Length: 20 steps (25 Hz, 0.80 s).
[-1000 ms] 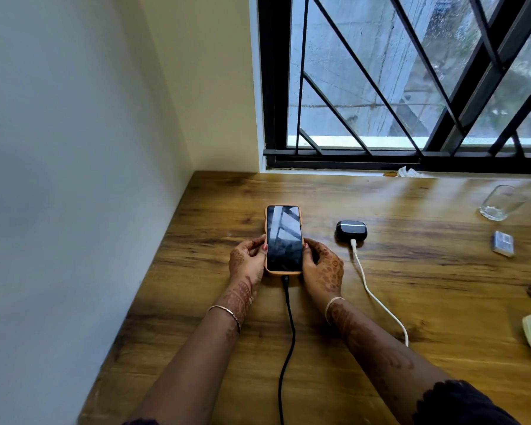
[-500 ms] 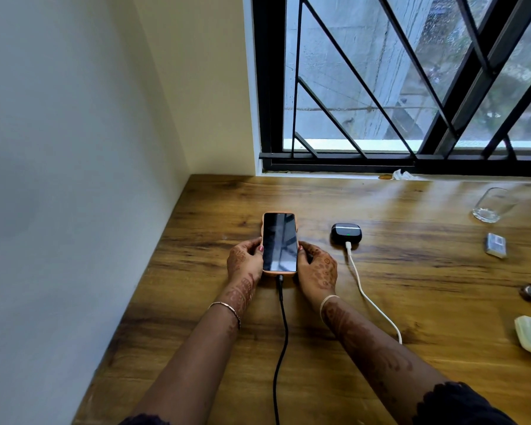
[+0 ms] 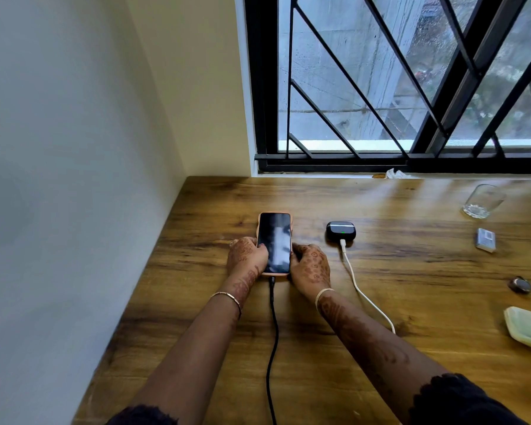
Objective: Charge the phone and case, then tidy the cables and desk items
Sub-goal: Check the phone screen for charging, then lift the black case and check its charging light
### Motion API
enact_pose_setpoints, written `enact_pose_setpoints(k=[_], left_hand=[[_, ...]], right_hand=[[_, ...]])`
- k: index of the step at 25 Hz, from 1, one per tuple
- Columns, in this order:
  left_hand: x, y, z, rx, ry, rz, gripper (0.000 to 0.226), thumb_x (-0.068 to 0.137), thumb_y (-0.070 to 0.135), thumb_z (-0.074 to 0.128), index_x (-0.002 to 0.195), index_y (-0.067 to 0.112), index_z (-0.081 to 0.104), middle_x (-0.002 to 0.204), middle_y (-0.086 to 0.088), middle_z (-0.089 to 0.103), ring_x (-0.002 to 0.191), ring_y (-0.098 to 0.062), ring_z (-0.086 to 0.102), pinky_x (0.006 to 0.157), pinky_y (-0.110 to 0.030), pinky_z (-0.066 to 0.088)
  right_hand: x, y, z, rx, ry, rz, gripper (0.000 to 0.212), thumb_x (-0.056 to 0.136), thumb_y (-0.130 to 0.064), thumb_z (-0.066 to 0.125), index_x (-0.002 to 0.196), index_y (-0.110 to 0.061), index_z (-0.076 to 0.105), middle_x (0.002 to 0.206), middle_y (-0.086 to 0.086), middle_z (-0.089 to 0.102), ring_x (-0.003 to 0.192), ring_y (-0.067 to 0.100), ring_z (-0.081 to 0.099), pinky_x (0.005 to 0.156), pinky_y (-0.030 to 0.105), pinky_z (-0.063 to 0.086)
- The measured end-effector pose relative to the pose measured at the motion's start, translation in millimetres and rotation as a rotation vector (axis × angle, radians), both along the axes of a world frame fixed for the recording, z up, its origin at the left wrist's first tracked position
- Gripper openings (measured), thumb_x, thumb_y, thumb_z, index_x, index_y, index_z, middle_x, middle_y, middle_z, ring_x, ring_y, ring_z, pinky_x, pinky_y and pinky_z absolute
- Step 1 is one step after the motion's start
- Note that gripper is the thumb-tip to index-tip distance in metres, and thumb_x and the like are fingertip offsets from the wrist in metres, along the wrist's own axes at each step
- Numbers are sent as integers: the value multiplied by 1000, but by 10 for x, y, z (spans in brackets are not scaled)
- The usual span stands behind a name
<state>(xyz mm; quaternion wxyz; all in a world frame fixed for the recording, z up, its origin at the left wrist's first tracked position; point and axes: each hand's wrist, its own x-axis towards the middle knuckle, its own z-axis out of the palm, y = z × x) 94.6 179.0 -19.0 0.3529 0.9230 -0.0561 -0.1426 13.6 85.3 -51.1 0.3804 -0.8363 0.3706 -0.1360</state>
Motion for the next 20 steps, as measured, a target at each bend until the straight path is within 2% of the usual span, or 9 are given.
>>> enact_pose_setpoints(k=[6, 11, 14, 17, 20], left_hand=[[39, 28, 1, -21, 61, -17, 36, 89, 27, 57, 123, 18, 62, 131, -9, 59, 120, -26, 55, 100, -33, 45], [64, -118, -3, 137, -35, -99, 53, 88, 38, 56, 136, 17, 46, 142, -13, 42, 134, -31, 34, 111, -39, 31], [20, -341, 24, 33, -129, -150, 50, 89, 36, 56, 135, 19, 45, 142, -13, 41, 133, -31, 31, 110, -38, 27], [-141, -650, 9, -86, -198, -244, 37, 89, 28, 56, 125, 21, 56, 136, -11, 47, 129, -30, 37, 108, -36, 31], [-345, -870, -29, -231, -150, -334, 32, 88, 17, 57, 120, 22, 59, 133, -7, 47, 123, -26, 49, 105, -34, 42]], right_hand=[[22, -19, 26, 44, 0, -13, 32, 92, -24, 54, 122, -18, 63, 123, 6, 62, 118, 20, 55, 103, 30, 41], [-28, -105, 99, 32, -39, -73, 29, 92, -24, 53, 117, -17, 66, 119, 5, 66, 114, 18, 59, 101, 28, 42], [-133, -254, 189, -44, -102, -136, 25, 91, -24, 54, 110, -17, 69, 113, 4, 68, 109, 19, 59, 96, 25, 42], [-290, -496, 261, -149, -68, -244, 21, 90, -32, 55, 101, -20, 68, 107, 4, 67, 103, 21, 61, 87, 26, 45], [-473, -719, 264, -183, -44, -360, 15, 88, -37, 55, 95, -26, 63, 104, -1, 66, 96, 19, 62, 76, 25, 44]])
